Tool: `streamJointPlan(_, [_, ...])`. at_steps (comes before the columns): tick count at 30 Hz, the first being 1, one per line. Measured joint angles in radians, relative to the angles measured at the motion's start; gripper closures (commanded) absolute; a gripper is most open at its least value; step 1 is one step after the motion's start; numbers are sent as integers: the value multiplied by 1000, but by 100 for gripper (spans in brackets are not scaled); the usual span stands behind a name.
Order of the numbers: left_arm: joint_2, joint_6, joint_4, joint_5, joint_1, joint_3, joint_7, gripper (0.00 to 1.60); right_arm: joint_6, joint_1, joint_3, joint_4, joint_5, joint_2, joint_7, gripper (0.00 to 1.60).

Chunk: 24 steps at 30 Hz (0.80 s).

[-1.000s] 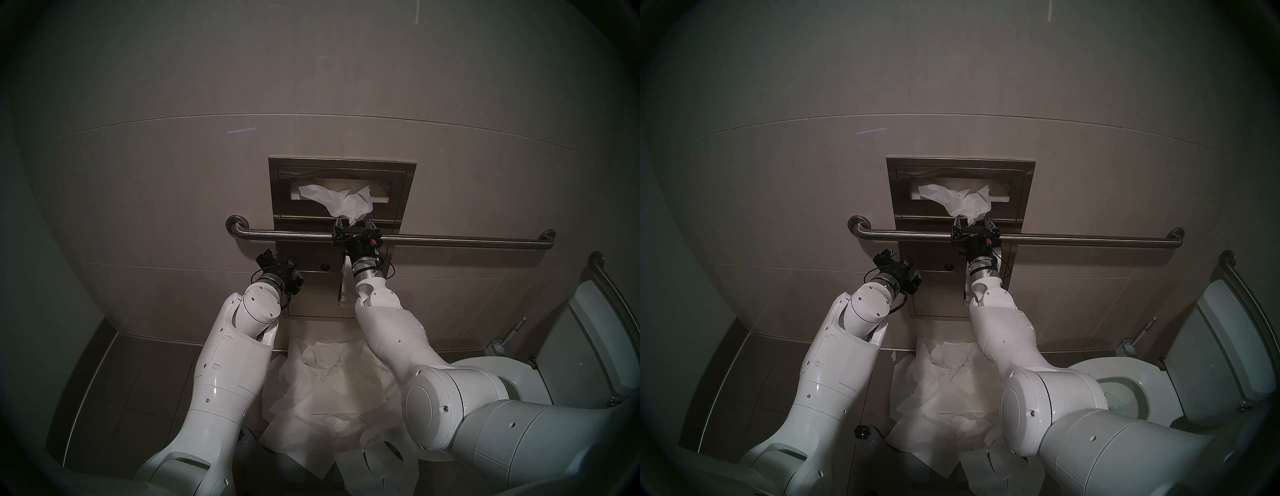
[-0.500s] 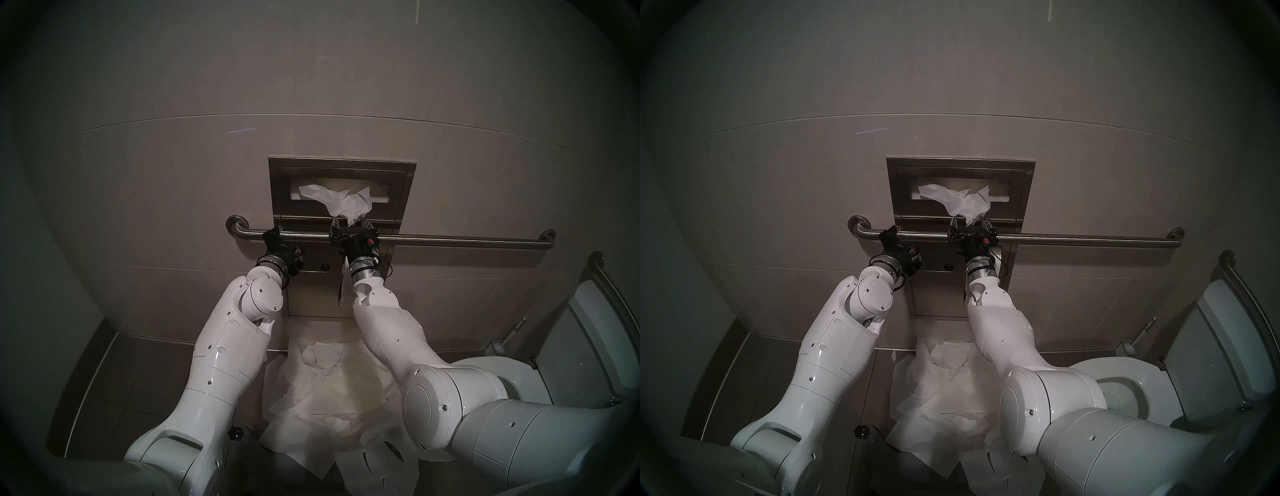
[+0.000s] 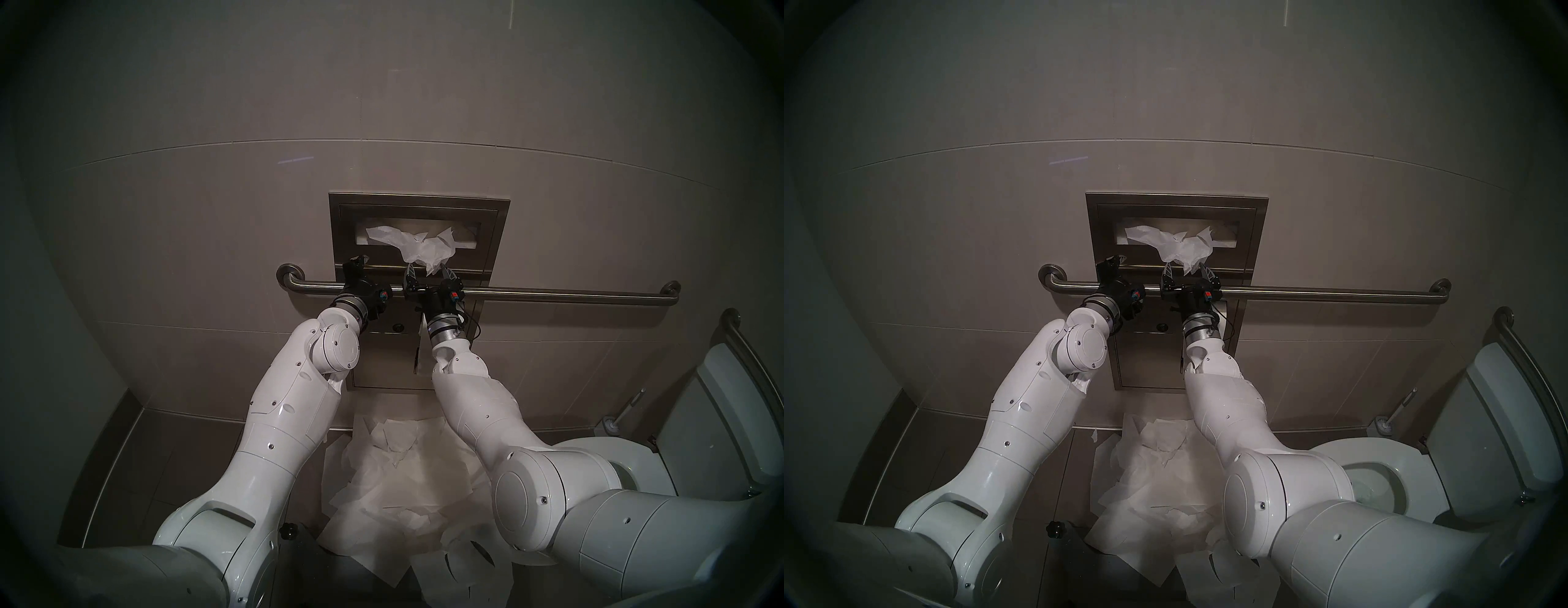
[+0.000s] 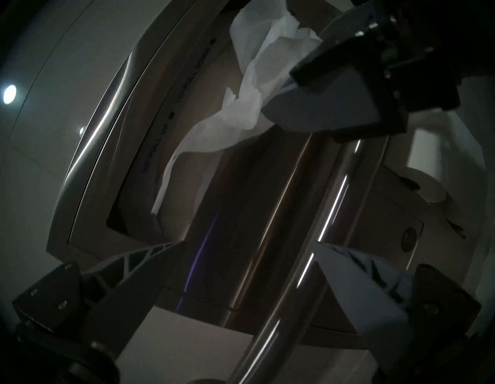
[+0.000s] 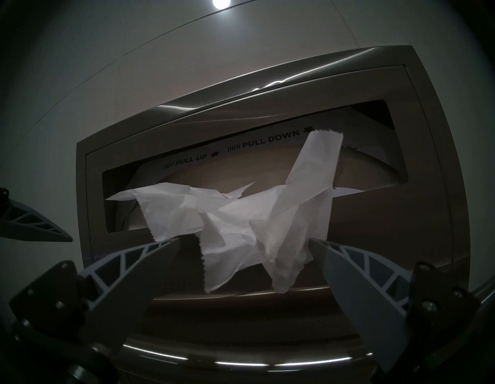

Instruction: Take out a toilet seat cover

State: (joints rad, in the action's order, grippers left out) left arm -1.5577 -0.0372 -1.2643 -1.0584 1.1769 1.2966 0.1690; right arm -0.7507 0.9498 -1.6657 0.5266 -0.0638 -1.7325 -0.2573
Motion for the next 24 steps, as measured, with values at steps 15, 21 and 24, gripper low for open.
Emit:
streamJointPlan(15, [0, 86, 167, -81, -90, -28, -44, 0, -8, 0, 0, 3, -29, 9, -30, 0])
streamJointPlan(21, [-11, 113, 183, -65, -112, -8, -71, 0, -7, 0, 2, 1, -41, 14, -48, 0])
streamJointPlan(24, [-16, 121, 166, -57, -121, 0, -84, 0, -6, 0, 3, -1, -46, 15, -54, 0])
